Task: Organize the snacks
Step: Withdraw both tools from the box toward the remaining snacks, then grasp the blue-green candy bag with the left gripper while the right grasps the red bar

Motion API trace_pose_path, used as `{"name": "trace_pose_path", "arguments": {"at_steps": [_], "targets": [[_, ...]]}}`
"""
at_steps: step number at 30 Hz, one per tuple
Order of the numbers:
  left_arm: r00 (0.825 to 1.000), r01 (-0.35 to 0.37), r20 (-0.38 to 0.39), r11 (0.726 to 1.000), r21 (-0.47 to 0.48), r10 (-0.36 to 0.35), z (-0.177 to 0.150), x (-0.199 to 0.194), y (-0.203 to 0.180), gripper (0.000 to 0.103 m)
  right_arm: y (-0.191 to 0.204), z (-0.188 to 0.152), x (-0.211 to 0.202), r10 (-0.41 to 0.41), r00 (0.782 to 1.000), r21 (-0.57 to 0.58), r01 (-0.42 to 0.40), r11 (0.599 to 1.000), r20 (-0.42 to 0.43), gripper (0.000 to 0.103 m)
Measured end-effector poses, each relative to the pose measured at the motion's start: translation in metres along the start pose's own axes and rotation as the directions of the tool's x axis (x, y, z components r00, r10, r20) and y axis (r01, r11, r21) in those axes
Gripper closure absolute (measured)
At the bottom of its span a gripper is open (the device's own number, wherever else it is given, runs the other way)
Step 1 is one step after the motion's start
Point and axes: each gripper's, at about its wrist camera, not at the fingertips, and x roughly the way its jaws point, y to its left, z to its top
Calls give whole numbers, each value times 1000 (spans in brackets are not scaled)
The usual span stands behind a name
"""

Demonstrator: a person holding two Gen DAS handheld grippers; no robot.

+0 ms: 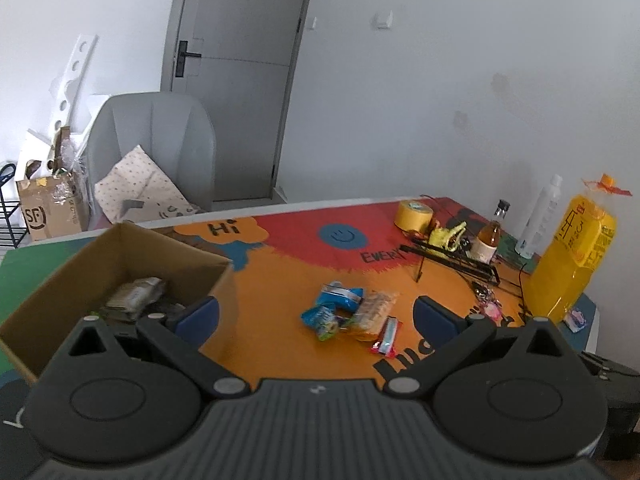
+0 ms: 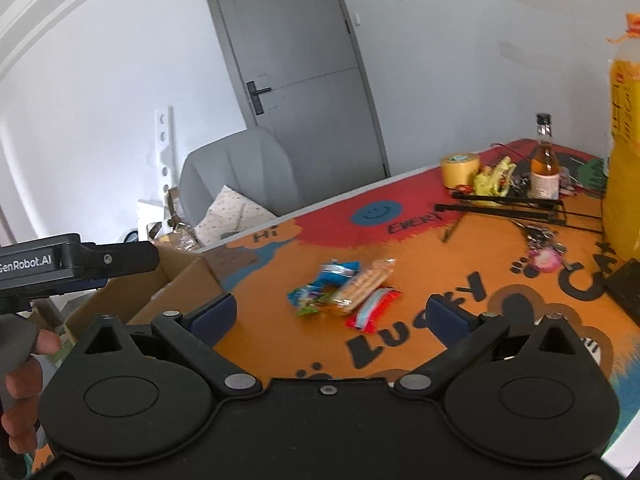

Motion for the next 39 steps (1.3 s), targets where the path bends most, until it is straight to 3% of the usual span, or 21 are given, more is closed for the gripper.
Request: {"name": "trace_pose_path", "arguments": {"at_steps": [10,21,26,31,39], "targets": [[998,-13,-60,999,30,15,-3,49,-31,0,-50,-4,22,-13,999,76,16,997,-38,0],[991,-40,-130,999,19,42,-7,108,-33,4,-75,-8,65,27,995,120,-15,993,-94,1],[985,-56,-163,998,15,58,-8,133,-30,17,-75,-8,88,45,991,124,-29,992,-124,8],[976,-78,-202,997,2,77,-10,160,-23,39,-69,-8,114,45,987,104,-29,994,-153,19],[968,-91,-238,996,-21,83,-13,189,-14,45,-58,-9,143,39,982,70,-26,997,-185,25]]}}
